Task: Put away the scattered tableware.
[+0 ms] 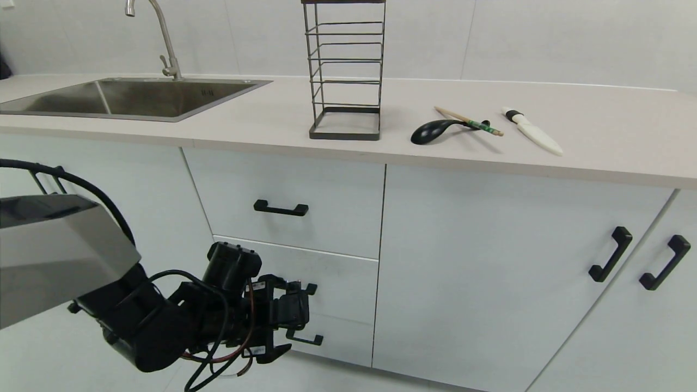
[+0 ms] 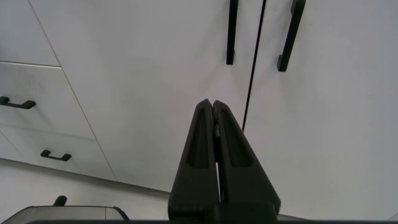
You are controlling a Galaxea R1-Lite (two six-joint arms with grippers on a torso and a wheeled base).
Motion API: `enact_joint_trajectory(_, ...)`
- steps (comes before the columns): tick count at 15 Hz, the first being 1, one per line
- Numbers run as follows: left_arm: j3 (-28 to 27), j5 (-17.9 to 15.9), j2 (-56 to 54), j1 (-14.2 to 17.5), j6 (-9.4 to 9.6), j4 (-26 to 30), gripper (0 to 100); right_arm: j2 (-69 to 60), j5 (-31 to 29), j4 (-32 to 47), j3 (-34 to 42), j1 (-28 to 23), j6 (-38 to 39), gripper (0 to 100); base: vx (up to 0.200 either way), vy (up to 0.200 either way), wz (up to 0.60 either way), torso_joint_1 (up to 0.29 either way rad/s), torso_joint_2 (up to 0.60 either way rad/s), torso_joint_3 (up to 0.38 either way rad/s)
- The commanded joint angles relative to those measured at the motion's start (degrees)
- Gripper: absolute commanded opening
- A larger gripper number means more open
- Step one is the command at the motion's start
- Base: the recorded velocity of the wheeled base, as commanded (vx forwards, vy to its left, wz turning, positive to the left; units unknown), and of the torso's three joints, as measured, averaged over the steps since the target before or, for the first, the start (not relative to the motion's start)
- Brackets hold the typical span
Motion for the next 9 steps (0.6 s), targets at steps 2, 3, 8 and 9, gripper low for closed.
enact_joint_trajectory(2,-0.3,1.6,7.4,0.8,-0.12,-6.0,100,0.1,0.0,0.0,0.0,0.0,0.0,0,0.0,0.0,0.0,0.0,0.0,0.0)
enact_joint_trajectory(3,-0.4,1.9,8.8,1.3,-0.12,-8.2,100,0.1,0.0,0.0,0.0,0.0,0.0,0,0.0,0.0,0.0,0.0,0.0,0.0)
enact_joint_trajectory(8,-5.6,1.6,12.9,1.3,0.06,-9.0,100,0.1,0.0,0.0,0.0,0.0,0.0,0,0.0,0.0,0.0,0.0,0.0,0.0)
enact_joint_trajectory(9,-6.1,1.6,13.4,1.2,0.23,-9.1,100,0.1,0.0,0.0,0.0,0.0,0.0,0,0.0,0.0,0.0,0.0,0.0,0.0)
